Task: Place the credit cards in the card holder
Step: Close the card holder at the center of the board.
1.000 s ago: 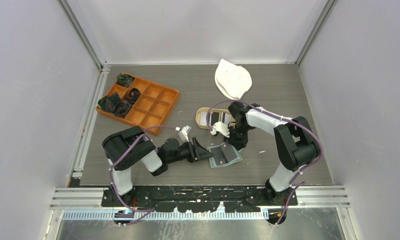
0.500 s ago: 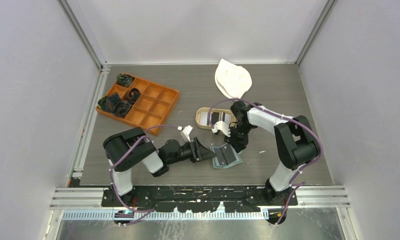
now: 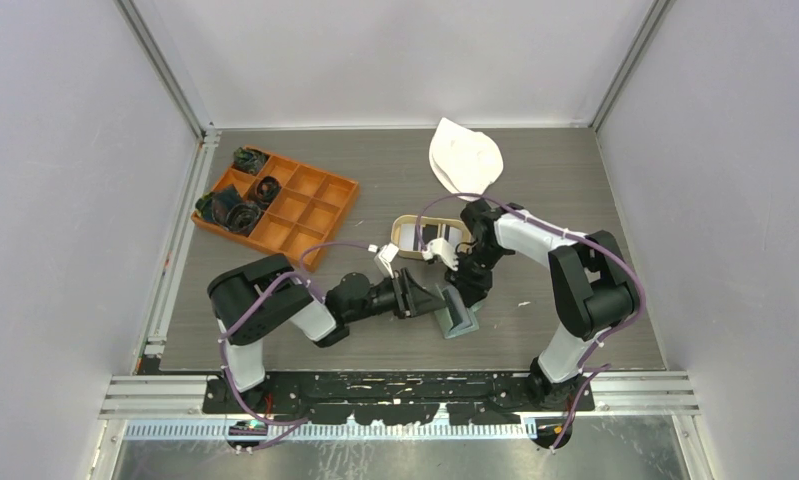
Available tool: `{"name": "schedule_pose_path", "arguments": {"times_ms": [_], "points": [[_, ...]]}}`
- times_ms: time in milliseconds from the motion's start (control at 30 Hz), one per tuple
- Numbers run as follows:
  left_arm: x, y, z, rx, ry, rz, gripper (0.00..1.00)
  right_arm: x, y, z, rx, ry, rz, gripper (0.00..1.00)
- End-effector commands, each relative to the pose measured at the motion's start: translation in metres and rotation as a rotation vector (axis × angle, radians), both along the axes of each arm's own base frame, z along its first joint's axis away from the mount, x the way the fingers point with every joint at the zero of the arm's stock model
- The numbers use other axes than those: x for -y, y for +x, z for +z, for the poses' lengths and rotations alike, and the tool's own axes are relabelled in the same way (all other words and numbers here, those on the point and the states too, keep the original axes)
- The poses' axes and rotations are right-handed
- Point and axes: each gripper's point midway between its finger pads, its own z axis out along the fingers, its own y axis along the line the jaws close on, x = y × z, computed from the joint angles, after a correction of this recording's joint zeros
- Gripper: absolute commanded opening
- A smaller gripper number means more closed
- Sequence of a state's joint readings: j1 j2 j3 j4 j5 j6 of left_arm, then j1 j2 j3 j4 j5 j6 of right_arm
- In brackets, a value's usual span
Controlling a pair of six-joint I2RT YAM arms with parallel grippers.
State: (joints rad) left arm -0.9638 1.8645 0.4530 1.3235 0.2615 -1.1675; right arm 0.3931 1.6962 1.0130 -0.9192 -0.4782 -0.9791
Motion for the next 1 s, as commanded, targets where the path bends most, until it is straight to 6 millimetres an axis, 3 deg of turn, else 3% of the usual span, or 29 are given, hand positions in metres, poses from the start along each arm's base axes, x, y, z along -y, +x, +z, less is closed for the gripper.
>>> {"name": "schedule_pose_path", "arguments": {"times_ms": [0,200,300,433,533,700,967], "points": [[0.013,0.007,0.017,0.067,-0.021,-0.004,0.48,-0.011,0.015,0.018,-0.006,0.073,-0.086,0.31],[0.02,0.014,-0.002,0.055,0.052,0.002,0.49,0.008,0.052,0.045,0.147,0.103,-0.289,0.36],[0.025,0.017,-0.009,0.06,0.088,-0.002,0.47,0.015,0.057,0.061,0.192,0.158,-0.338,0.38],[0.027,0.02,-0.023,0.053,0.173,0.011,0.36,0.015,0.044,0.072,0.178,0.248,-0.299,0.38],[0.027,0.02,-0.033,0.046,0.25,0.018,0.28,0.007,0.019,0.075,0.147,0.342,-0.163,0.4],[0.02,0.022,-0.046,0.044,0.371,0.051,0.21,-0.009,-0.025,0.085,0.132,0.535,0.087,0.54],[0.023,0.022,-0.033,0.075,0.339,0.044,0.21,-0.006,-0.03,0.038,0.189,0.386,0.252,0.44]]}}
